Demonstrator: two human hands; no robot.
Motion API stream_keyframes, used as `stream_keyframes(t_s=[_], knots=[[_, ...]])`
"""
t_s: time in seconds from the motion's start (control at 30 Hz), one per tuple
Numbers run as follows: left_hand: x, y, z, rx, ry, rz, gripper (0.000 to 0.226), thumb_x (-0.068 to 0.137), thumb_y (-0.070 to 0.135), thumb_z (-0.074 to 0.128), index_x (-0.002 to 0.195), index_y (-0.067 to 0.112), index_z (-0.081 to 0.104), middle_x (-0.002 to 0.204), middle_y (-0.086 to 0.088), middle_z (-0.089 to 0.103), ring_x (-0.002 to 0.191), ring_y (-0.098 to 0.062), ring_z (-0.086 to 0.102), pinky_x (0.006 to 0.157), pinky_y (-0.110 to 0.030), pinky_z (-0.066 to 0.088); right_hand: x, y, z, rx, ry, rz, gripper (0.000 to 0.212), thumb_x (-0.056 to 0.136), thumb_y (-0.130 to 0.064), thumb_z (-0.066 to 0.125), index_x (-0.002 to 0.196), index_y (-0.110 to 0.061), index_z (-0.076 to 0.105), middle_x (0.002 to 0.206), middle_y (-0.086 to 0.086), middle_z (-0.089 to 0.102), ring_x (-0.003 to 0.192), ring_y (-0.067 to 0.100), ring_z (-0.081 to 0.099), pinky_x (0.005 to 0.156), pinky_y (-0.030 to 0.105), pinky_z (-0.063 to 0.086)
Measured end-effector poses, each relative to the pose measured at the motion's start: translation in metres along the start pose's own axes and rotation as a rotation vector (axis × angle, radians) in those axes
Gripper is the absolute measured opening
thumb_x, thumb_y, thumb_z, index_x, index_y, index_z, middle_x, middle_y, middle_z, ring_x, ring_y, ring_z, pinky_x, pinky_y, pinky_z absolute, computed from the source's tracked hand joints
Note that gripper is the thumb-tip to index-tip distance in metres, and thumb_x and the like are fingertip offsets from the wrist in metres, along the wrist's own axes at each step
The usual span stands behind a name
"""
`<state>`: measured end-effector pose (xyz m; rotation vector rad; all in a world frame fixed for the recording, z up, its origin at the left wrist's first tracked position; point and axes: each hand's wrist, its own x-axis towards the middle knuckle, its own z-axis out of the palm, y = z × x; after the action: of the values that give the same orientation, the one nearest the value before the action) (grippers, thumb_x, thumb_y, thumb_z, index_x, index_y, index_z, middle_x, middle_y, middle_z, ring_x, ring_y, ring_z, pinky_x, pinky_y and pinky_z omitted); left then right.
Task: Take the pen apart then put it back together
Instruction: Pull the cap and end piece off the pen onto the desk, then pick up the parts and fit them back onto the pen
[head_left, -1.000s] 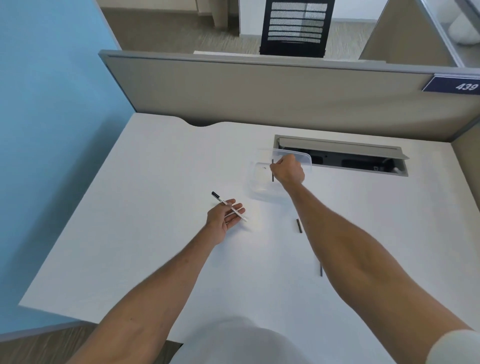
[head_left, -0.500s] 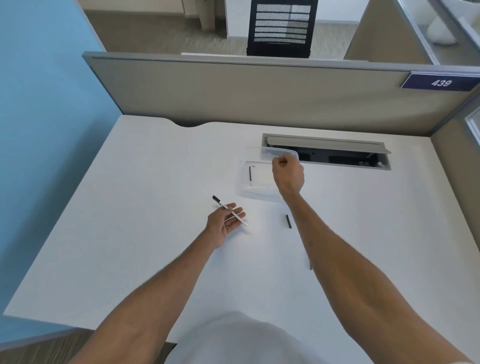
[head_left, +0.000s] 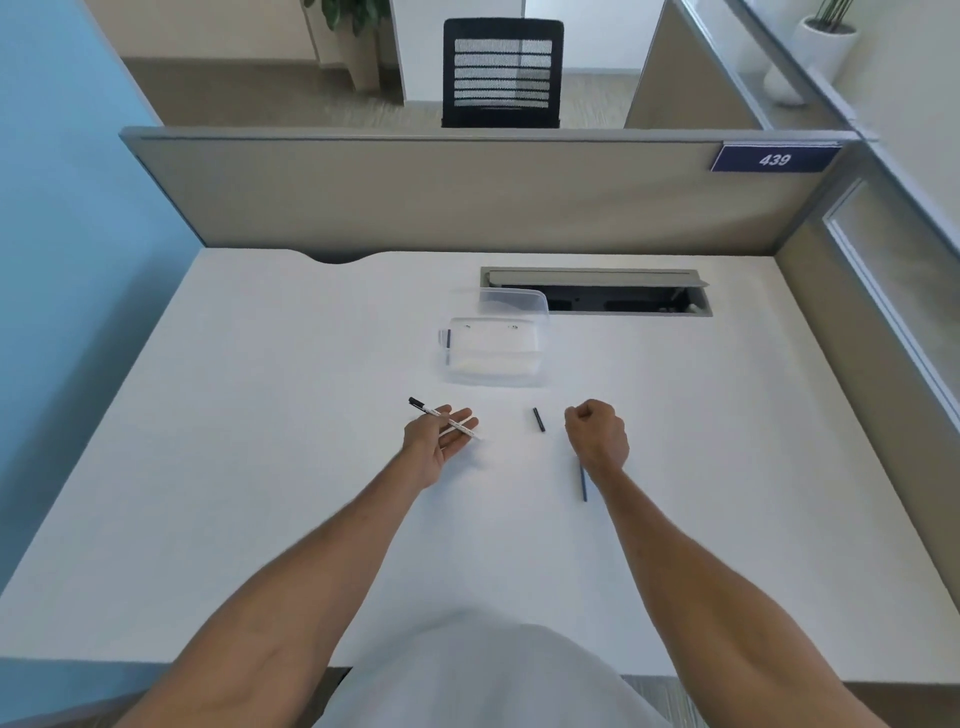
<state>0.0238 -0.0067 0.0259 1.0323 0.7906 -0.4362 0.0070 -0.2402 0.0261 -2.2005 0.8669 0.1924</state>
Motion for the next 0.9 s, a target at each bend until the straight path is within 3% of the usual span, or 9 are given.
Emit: stream_keyframes(t_s=[0.13,0.33,0.57,0.77,0.9], knots=[[-0.012,-0.011,0.011,0.01,-0.034,-0.003,0.022,0.116,0.0,0.039,0.134,0.005,0.052,0.154,-0.028,0.064,0.125,-0.039,0.068,0.105,-0.043,0.057,-0.016,0.029,-0.008,-0.065,0.011,0.011,0.023,0.102,-0.024,0.058,0.113,-0.011,0.072,0.114,0.005,0.079,0.108,0.034,0.074,0.096,0.04,0.06],[-0.019,-0.028,0.026,0.067,-0.044,-0.041,0.017,0.116,0.003,0.044,0.13,0.005,0.055,0.152,-0.026,0.066,0.118,-0.037,0.068,0.099,-0.04,0.058,-0.037,0.059,-0.011,-0.327,-0.067,-0.083,0.034,0.106,-0.037,0.063,0.127,-0.01,0.065,0.131,0.006,0.072,0.12,0.035,0.072,0.104,0.041,0.057],[-0.024,-0.04,0.024,0.081,-0.042,-0.064,0.018,0.115,0.001,0.046,0.129,0.005,0.056,0.152,-0.025,0.067,0.117,-0.037,0.068,0.098,-0.039,0.058,-0.045,0.071,-0.007,-0.359,-0.039,-0.098,0.033,0.109,-0.035,0.061,0.129,-0.008,0.066,0.137,0.009,0.066,0.126,0.035,0.07,0.107,0.045,0.057],[-0.024,-0.036,0.013,0.057,-0.032,-0.058,0.022,0.115,-0.001,0.042,0.131,0.005,0.055,0.154,-0.025,0.065,0.119,-0.037,0.067,0.098,-0.038,0.058,-0.045,0.063,-0.003,-0.366,-0.049,-0.102,0.024,0.106,-0.015,0.055,0.124,-0.005,0.069,0.135,0.01,0.069,0.125,0.035,0.07,0.106,0.046,0.057],[-0.024,-0.028,0.009,0.052,-0.016,-0.041,0.041,0.114,-0.003,0.036,0.152,-0.001,0.052,0.155,-0.025,0.065,0.119,-0.038,0.067,0.098,-0.037,0.058,-0.043,0.053,-0.002,-0.353,-0.065,-0.139,0.023,0.105,-0.017,0.057,0.12,-0.006,0.07,0.131,0.008,0.071,0.121,0.035,0.07,0.108,0.046,0.055]])
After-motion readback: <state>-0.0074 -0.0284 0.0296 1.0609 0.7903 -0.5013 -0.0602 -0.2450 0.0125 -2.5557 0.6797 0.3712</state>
